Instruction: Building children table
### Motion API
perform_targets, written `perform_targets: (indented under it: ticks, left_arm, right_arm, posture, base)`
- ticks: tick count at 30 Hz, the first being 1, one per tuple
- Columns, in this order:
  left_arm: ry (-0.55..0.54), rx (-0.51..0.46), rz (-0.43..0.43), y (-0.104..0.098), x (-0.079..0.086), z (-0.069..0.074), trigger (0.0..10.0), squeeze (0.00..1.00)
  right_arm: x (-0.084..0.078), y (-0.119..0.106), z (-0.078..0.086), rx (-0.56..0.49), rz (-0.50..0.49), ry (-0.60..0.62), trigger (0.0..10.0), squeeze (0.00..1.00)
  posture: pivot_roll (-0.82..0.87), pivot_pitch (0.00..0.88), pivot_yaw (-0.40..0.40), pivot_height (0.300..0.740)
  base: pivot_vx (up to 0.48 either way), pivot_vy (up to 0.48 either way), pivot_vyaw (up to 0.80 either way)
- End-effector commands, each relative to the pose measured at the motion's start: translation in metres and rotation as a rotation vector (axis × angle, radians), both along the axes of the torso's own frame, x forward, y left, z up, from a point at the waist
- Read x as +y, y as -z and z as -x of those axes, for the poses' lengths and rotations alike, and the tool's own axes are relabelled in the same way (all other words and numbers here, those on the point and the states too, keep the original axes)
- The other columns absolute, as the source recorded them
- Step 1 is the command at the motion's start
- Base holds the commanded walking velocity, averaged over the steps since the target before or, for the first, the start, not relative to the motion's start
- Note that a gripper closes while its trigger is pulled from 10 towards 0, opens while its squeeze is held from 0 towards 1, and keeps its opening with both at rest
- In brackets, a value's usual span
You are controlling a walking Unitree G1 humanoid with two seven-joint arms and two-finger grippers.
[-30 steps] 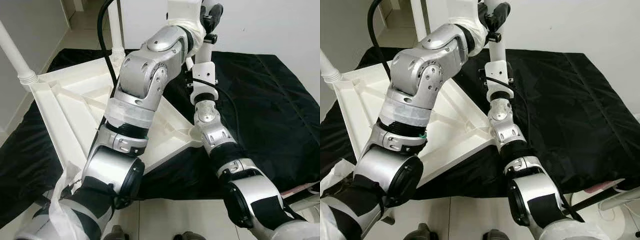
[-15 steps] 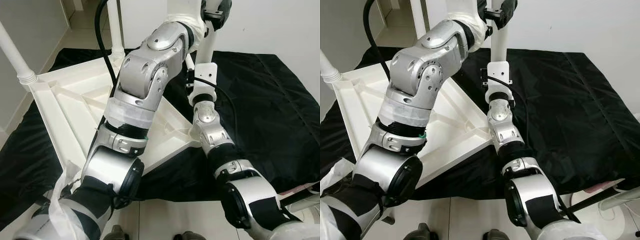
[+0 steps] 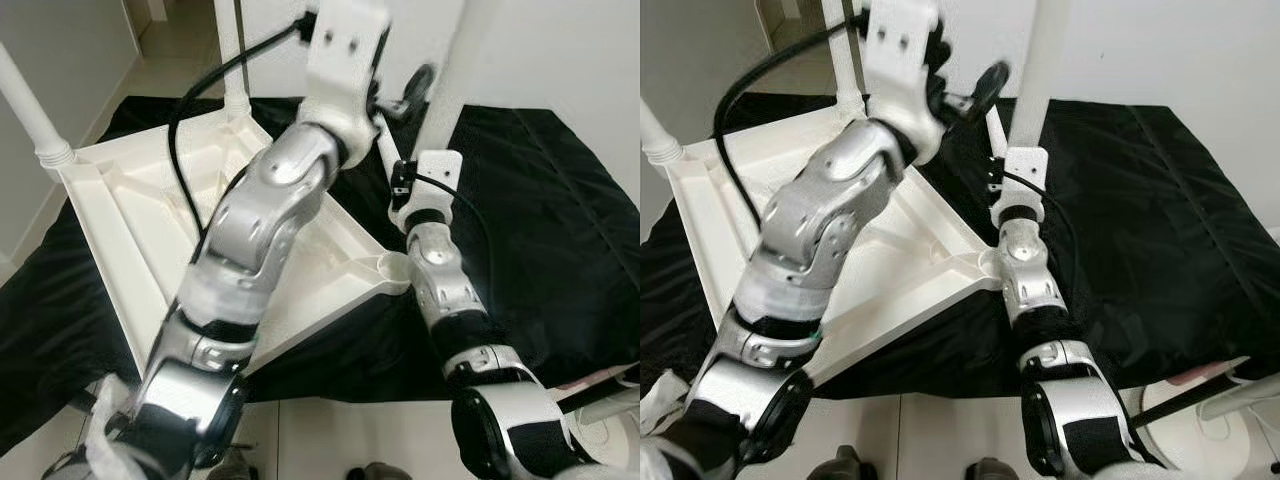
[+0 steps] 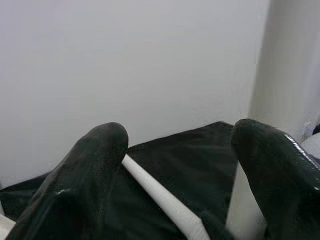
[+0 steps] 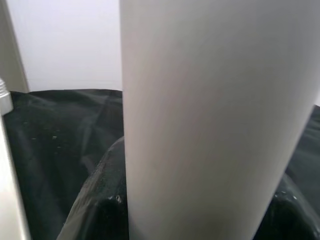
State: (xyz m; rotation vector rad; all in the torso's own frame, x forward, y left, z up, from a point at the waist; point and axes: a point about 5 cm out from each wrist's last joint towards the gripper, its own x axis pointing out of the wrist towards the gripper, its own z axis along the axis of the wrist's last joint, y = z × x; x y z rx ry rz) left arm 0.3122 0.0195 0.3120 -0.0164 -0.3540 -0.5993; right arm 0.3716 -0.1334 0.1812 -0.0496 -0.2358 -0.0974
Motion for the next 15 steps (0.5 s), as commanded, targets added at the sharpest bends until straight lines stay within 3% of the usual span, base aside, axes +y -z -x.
perform_targets:
  ticks: [1,5,8,10,15]
  left_arm:
    - [0.034,-0.026,-0.046,0.008,-0.001,0.006,10.0,0.0]
    - [0.015,-0.014,-0.111,0.036,0.007,0.011,10.0,0.0]
    - [0.013,-0.021,-0.135,0.042,0.009,0.012,10.0,0.0]
    - [0.018,-0.024,-0.189,0.06,0.013,0.017,10.0,0.0]
    - [0.044,0.002,-0.233,0.081,0.019,0.025,10.0,0.0]
  right_arm:
    - [-0.002,-0.005,0.004,-0.033,-0.001,-0.015,10.0,0.0]
    - [-0.007,-0.004,0.014,-0.056,0.002,-0.06,10.0,0.0]
    - [-0.007,-0.004,0.016,-0.064,0.004,-0.081,10.0,0.0]
    - [-0.008,-0.004,0.024,-0.087,0.013,-0.136,10.0,0.0]
    - [-0.007,0.0,0.034,-0.099,0.043,-0.215,10.0,0.0]
  posture:
    - [0.0,0.0,-0.007,0.74]
    - [-0.01,0.0,-0.008,0.74]
    - [-0.01,0.0,-0.012,0.74]
    - [-0.02,0.0,-0.014,0.74]
    - [-0.02,0.0,-0.017,0.74]
  base:
    - [0.0,0.0,0.0]
    - [0.0,0.0,0.0]
    - [0.0,0.0,0.0]
    - [0.0,0.0,0.0]
    - [0.0,0.0,0.0]
